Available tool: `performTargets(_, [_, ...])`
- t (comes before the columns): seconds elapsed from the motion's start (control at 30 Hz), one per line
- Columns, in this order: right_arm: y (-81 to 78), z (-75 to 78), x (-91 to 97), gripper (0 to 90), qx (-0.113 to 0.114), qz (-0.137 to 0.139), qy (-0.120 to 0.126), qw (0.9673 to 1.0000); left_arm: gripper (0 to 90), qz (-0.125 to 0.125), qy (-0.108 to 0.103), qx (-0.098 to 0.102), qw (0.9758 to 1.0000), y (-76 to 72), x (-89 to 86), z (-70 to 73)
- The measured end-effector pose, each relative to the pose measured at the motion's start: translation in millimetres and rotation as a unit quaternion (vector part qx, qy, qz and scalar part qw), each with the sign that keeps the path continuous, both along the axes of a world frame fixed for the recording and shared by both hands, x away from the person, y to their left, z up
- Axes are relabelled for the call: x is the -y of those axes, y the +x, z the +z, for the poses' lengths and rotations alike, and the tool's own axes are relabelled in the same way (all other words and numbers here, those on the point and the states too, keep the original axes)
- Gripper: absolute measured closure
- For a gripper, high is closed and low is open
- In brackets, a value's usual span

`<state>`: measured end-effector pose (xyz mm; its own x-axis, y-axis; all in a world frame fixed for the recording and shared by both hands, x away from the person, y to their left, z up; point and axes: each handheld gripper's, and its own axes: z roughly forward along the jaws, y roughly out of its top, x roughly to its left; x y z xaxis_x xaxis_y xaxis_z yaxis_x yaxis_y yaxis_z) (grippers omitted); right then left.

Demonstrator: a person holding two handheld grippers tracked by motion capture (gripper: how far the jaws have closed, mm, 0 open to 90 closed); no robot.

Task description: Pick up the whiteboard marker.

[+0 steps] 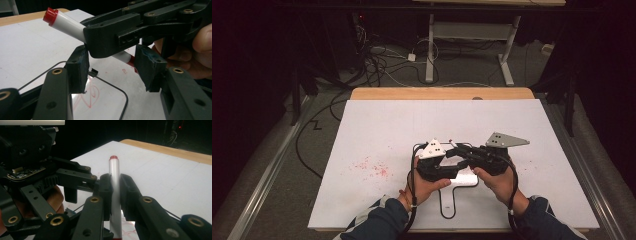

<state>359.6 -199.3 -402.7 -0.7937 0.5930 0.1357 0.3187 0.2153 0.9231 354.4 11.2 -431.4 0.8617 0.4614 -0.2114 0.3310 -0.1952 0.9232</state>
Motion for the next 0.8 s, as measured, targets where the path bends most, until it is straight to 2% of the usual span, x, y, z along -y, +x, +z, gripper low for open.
performTargets(0.07, [0.0,0.4,0.9,81.4,0.002,-0.003,0.002,1.0000,48.8,0.004,-0.005,-0.002,1.0000,1.6,-0.6,-0.9])
performTargets(0.1, [0.0,0.4,0.9,81.4,0.002,-0.003,0.002,1.0000,53.9,0.004,-0.005,-0.002,1.0000,1.6,-0.6,-0.9])
performTargets(0.13, [-0.8,-0.1,1.3,81.4,0.001,-0.004,0.009,0.9999,56.3,0.009,-0.009,-0.010,0.9999,3.7,-0.2,-2.3])
performTargets(0.2, [-3.1,-0.6,-0.7,81.4,0.005,-0.004,0.010,0.9999,58.5,0.004,-0.012,-0.013,0.9998,4.4,0.2,-3.2])
performTargets(0.23, [-5.2,-0.2,-2.2,81.4,0.012,-0.004,0.006,0.9999,62.8,0.000,-0.003,-0.007,1.0000,3.7,2.0,-3.8])
performTargets(0.37, [-8.4,2.1,-2.5,81.4,0.028,-0.008,-0.001,0.9996,69.3,0.000,0.015,0.010,0.9998,0.8,3.4,-2.1])
performTargets(0.43, [-8.8,2.4,-1.2,81.4,0.028,-0.009,0.003,0.9995,71.5,0.005,0.023,0.015,0.9996,0.8,3.3,-1.9])
performTargets(0.63, [-11.0,2.3,-1.8,80.6,0.034,-0.010,-0.009,0.9993,78.1,0.017,0.059,0.035,0.9975,2.7,-0.4,-1.5])
performTargets(0.7, [-10.9,1.9,-2.3,74.2,0.031,-0.008,-0.010,0.9994,78.2,0.024,0.076,0.049,0.9957,2.9,-1.2,-2.2])
performTargets(0.8, [-12.1,2.6,1.2,63.3,0.030,-0.015,-0.004,0.9994,78.3,0.030,0.084,0.052,0.9946,6.2,-8.3,-4.4])
